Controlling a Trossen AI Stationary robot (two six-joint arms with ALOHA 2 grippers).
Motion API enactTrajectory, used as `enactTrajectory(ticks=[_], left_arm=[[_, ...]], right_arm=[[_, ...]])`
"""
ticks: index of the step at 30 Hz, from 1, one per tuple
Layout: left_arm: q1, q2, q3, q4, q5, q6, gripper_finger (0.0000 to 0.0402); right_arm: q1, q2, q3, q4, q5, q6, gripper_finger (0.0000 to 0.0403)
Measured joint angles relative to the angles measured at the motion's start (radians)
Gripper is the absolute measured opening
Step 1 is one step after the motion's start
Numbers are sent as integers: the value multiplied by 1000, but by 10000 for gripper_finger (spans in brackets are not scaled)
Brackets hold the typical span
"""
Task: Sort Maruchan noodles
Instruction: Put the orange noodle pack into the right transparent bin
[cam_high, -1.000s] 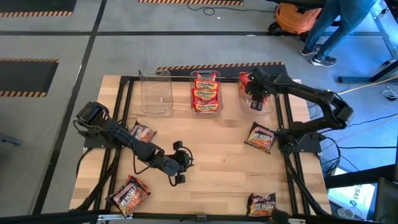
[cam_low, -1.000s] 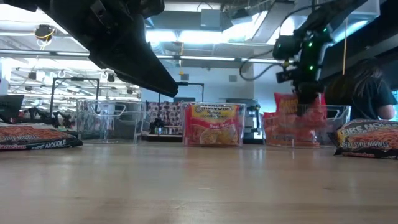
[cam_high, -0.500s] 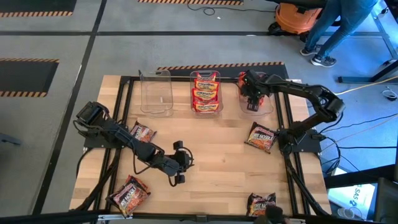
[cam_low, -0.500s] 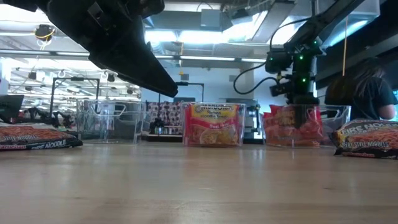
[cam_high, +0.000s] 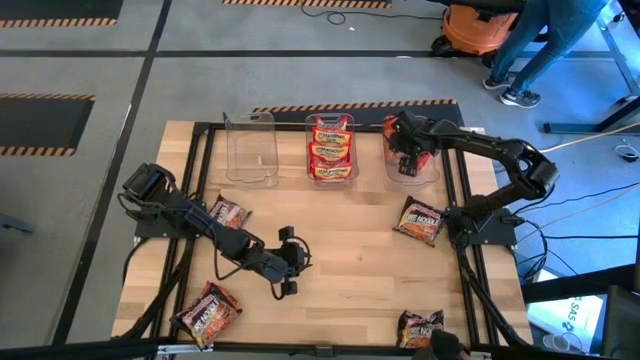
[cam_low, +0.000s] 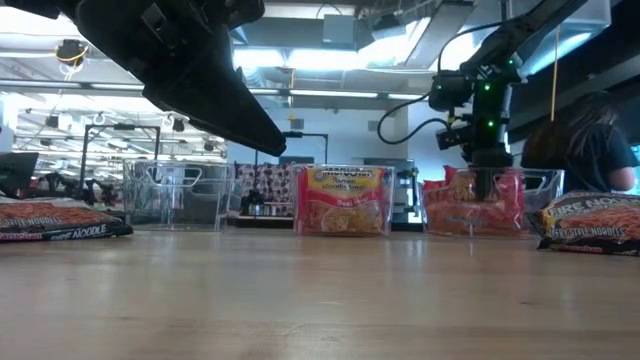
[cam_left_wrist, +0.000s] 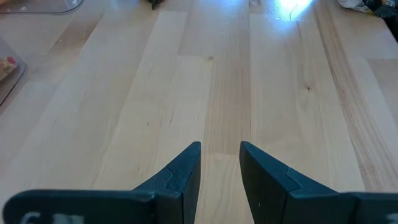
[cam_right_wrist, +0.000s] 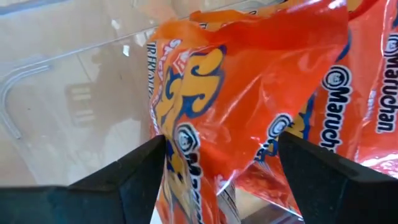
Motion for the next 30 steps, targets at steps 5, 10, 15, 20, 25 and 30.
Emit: enactTrajectory(ticks=[5,10,15,20,25,30], left_arm=[[0,0,0,0,0,0,105],[0,0,0,1,0,0,105],[-1,0,0,2,0,0,105],[-5,0,0,2,0,-8,105],[-4,0,0,2,0,-10,105],[-1,0,0,2,-2,-8,105]], right_arm=[[0,-6,40,-75,12,43,288],[-1,-6,141,-156,-65,116,287],[0,-6,206,-213,-89,167,287],[-1,-6,202,-236,-26,216,287],[17,-6,194,-251,-43,214,287],[52,-28,237,-260,61,209,287]])
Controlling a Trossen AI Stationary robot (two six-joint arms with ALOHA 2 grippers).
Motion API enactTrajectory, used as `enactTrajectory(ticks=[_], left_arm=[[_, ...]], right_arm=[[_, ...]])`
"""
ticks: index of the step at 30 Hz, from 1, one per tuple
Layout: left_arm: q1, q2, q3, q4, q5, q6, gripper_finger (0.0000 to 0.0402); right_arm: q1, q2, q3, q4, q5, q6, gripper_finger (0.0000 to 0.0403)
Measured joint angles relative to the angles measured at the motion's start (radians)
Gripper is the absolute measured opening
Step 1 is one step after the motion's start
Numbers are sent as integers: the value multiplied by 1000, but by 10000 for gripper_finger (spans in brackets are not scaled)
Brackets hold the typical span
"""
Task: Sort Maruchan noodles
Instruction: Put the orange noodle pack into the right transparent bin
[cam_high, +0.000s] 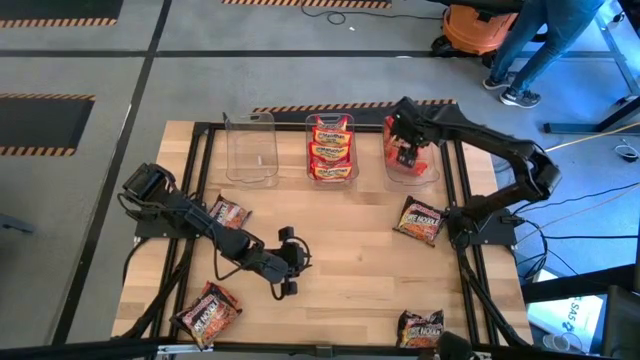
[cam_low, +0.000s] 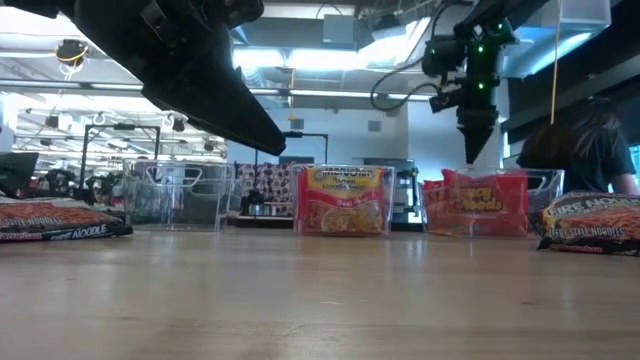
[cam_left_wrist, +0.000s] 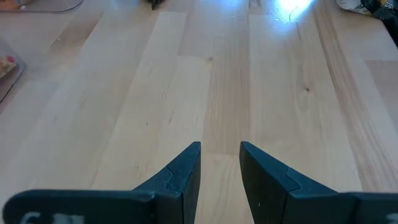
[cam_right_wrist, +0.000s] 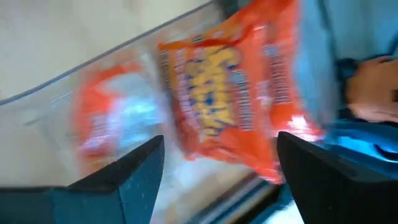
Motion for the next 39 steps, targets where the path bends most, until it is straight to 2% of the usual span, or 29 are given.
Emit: enactTrajectory(ticks=[3,9,14,18,26,29,39], left_arm=[[1,0,0,0,-3,6,105],[1,0,0,0,-6,7,105],[1,0,0,0,-6,22,105],[1,0,0,0,-6,23,105],[1,0,0,0,-6,24,105],[1,0,0,0,-6,24,105],[1,0,0,0,-6,24,105]], right_arm=[[17,-4,32,-24,-12,-1,287],[34,-25,19,-63,-235,9,287],[63,-25,-29,-55,-285,39,287],[75,-25,-59,-34,-285,92,287],[86,-24,-69,-29,-313,355,287],[102,-21,-69,-28,-319,405,287],[151,-16,-69,-22,-176,478,287]])
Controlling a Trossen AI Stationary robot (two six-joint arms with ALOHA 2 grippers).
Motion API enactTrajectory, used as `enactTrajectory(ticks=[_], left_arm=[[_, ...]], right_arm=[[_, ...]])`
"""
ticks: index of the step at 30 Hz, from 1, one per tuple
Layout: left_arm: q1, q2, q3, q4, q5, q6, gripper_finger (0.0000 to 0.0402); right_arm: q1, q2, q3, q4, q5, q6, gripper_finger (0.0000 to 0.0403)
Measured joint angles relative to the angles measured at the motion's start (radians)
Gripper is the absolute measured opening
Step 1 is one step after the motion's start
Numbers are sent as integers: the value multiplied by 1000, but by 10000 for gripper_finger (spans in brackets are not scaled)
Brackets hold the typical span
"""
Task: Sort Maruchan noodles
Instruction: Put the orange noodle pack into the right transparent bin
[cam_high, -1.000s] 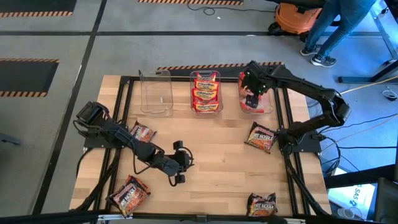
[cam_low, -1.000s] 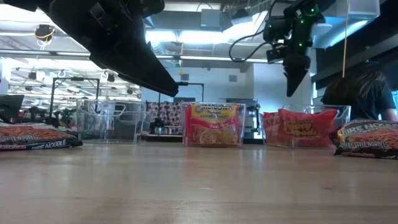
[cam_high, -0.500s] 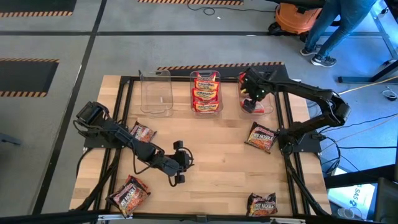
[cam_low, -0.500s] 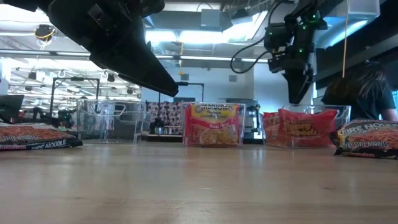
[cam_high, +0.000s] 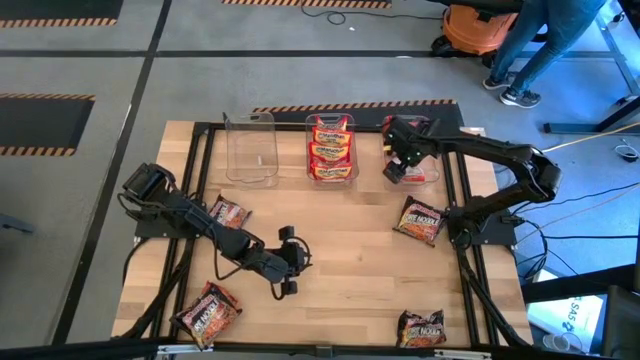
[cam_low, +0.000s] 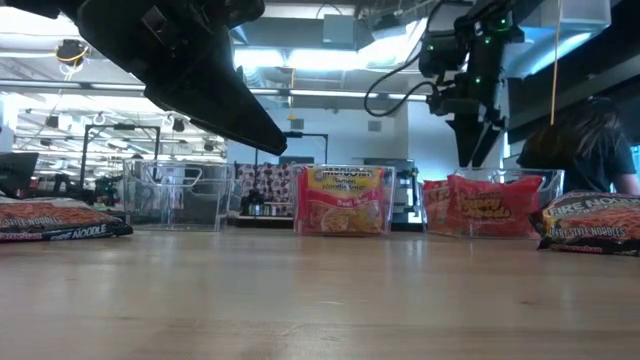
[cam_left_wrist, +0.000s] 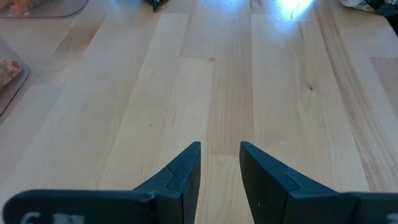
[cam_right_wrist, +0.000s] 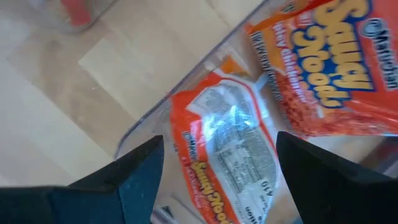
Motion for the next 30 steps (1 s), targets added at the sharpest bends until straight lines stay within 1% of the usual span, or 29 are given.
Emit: enactTrajectory(ticks=[8,16,21,30], left_arm=[[-5,0,0,0,0,0,105],[-5,0,0,-1,0,0,105],[-5,0,0,-1,0,0,105],[-5,0,0,-2,0,1,105]], right_arm=[[-1,6,0,6,-3,13,287],[-1,65,0,17,-22,29,287],[-1,87,0,24,-10,39,287],[0,161,0,17,-25,54,286]])
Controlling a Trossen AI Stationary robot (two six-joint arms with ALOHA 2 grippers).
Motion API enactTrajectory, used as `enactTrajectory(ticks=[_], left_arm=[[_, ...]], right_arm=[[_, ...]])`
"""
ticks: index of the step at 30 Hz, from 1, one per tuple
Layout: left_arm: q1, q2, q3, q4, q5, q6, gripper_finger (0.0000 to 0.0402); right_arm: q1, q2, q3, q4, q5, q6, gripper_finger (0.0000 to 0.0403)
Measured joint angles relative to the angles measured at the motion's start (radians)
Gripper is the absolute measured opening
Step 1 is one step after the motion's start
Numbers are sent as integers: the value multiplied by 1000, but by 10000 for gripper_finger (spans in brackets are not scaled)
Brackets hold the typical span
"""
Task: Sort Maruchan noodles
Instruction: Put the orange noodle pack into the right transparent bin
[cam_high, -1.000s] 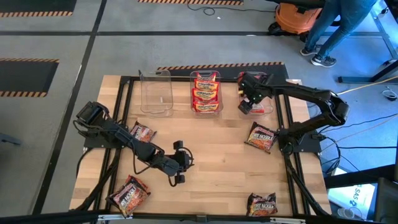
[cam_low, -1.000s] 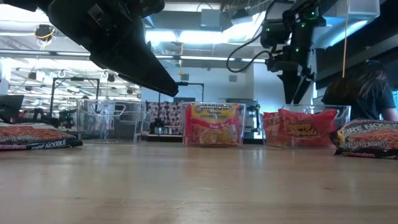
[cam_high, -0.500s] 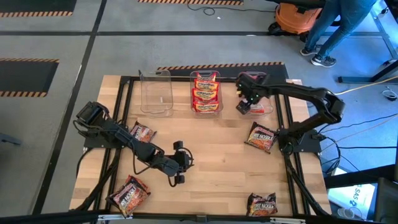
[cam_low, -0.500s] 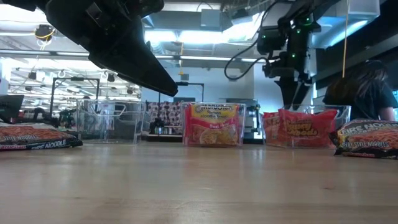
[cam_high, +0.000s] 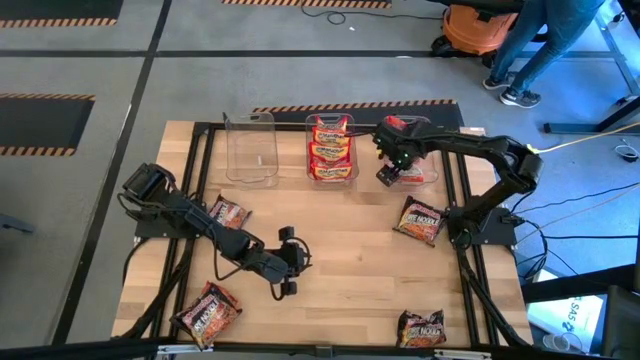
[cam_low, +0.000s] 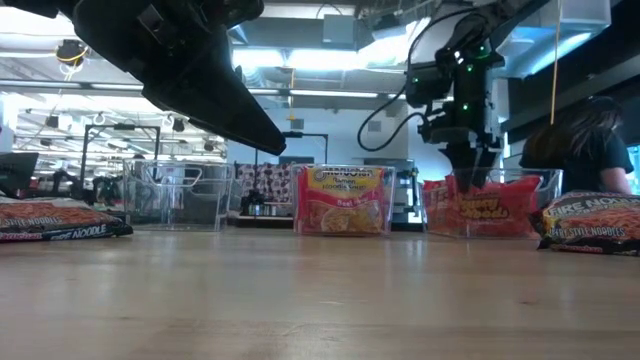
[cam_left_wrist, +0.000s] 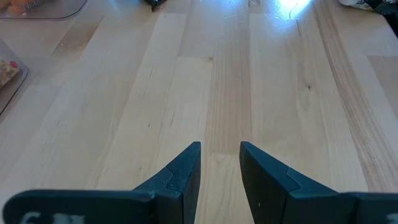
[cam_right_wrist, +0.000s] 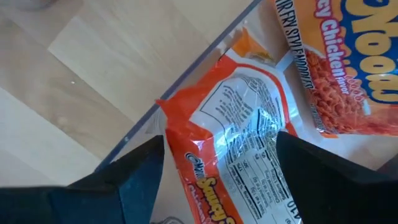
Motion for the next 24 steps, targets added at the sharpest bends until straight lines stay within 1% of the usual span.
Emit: enactTrajectory(ticks=[3,6,9,15,17,20,24], left_arm=[[0,0,0,0,0,1,105],[0,0,0,0,0,13,105],[0,0,0,0,0,26,105],[0,0,0,0,0,26,105],[0,0,0,0,0,27,105],[1,0,0,0,-1,27,105],[8,0,0,0,-1,43,105]], right_arm=[[0,16,0,-3,4,-1,271],[0,24,0,1,5,-20,230],[0,25,0,1,14,-41,168],[0,25,5,-28,22,-134,25],[-1,25,24,-72,17,-163,11],[-16,24,73,-145,-17,-218,19],[-53,21,132,-174,-32,-299,5]])
